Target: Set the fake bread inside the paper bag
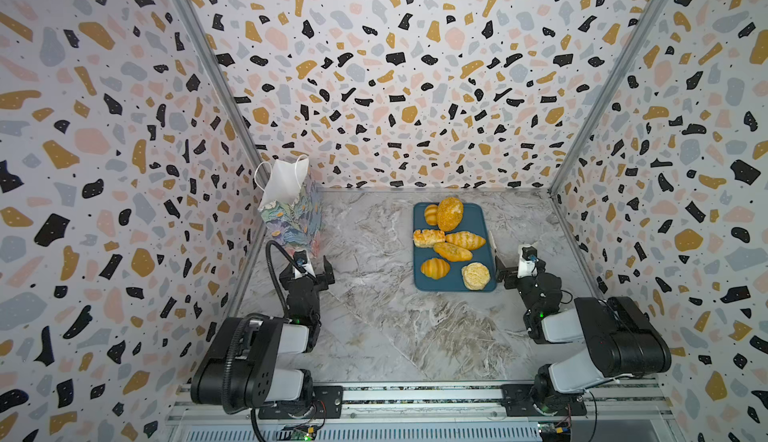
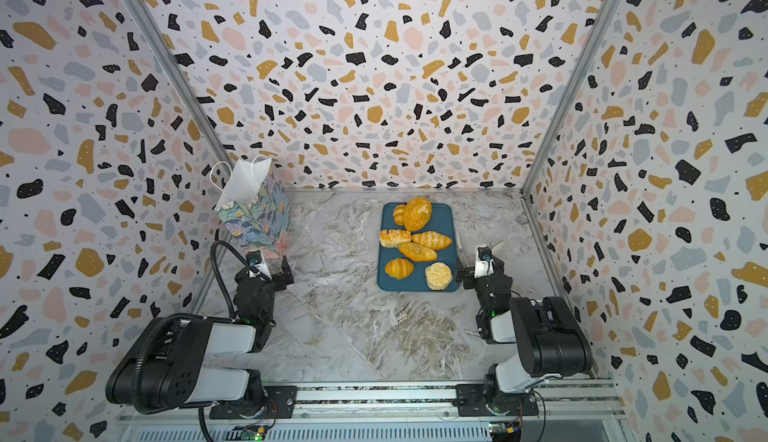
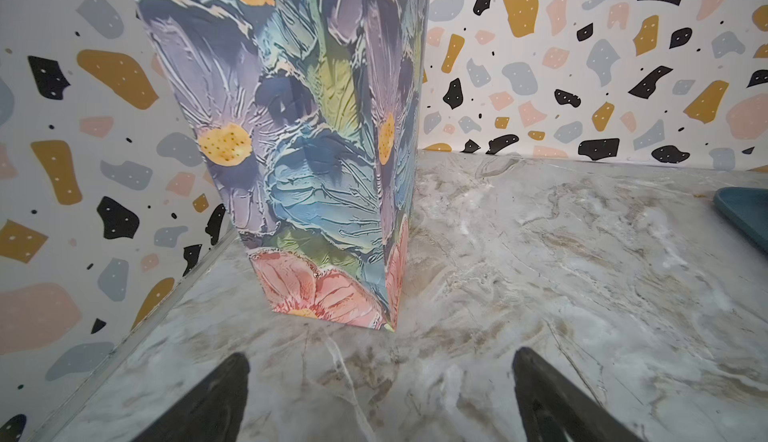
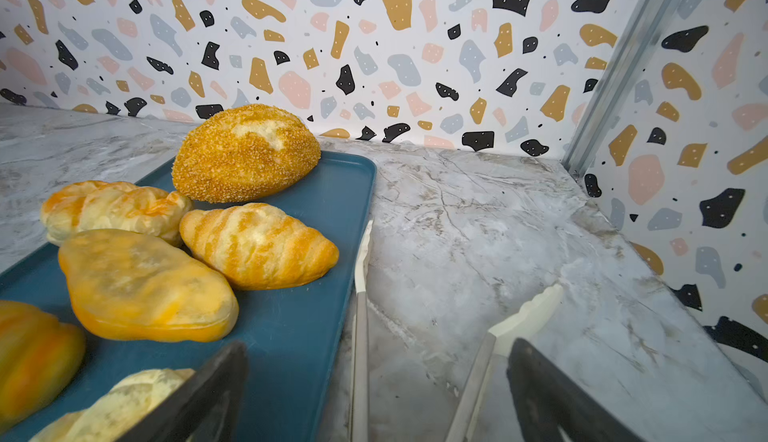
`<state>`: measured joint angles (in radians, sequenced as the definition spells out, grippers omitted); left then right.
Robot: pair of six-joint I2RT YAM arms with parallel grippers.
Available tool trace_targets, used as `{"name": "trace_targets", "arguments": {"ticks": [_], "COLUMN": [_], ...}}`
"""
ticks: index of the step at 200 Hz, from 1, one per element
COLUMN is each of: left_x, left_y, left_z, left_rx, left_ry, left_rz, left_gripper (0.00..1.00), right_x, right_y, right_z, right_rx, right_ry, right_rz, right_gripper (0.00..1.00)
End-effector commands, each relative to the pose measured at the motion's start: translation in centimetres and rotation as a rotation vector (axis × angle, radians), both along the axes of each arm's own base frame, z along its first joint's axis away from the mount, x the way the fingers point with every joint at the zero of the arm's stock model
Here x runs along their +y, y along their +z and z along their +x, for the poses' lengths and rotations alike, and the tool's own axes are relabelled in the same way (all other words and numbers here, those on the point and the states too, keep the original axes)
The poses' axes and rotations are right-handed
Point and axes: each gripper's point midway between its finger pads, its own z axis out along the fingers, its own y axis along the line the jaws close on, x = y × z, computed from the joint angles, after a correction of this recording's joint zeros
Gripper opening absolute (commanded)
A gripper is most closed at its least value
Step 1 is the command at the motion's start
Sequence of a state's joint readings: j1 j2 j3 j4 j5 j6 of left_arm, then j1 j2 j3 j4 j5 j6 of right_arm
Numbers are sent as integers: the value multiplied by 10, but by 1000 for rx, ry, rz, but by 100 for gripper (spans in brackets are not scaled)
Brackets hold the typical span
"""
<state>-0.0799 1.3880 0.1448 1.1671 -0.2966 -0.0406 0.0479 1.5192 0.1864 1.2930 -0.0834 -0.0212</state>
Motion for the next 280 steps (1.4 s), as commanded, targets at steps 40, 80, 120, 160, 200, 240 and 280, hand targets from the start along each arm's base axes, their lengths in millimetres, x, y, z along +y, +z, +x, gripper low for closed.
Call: {"name": "trace_targets", "arguments": {"ticks": [40, 80, 120, 160, 200, 240, 280], "left_x": [1, 1, -2, -1, -1, -1, -1], "left_y": [13, 13, 14, 13, 13, 13, 14], "left_z": [6, 6, 7, 7, 7, 7, 6], "left_rx": [-44, -44, -42, -38, -39, -39, -44], "left_ry": [4, 4, -8, -6, -5, -4, -4], "left_rz": [6, 7, 11, 12, 10, 10, 11], "left_gripper": [99, 100, 100, 99, 100, 100, 99], "right_x": [2, 0, -6, -5, -6, -6, -6], "right_y": [9, 9, 8, 8, 7, 8, 10], "right_z": [1, 2, 4, 4, 4, 4, 1], "right_rx": [-32, -27, -18, -21, -21, -23, -36], "right_ry": [9, 1, -34, -42, -54, -53, -67], "right_rz": [-4, 0, 8, -4, -12, -6, -18], "right_gripper": [99, 98, 99, 99, 99, 99, 99]}}
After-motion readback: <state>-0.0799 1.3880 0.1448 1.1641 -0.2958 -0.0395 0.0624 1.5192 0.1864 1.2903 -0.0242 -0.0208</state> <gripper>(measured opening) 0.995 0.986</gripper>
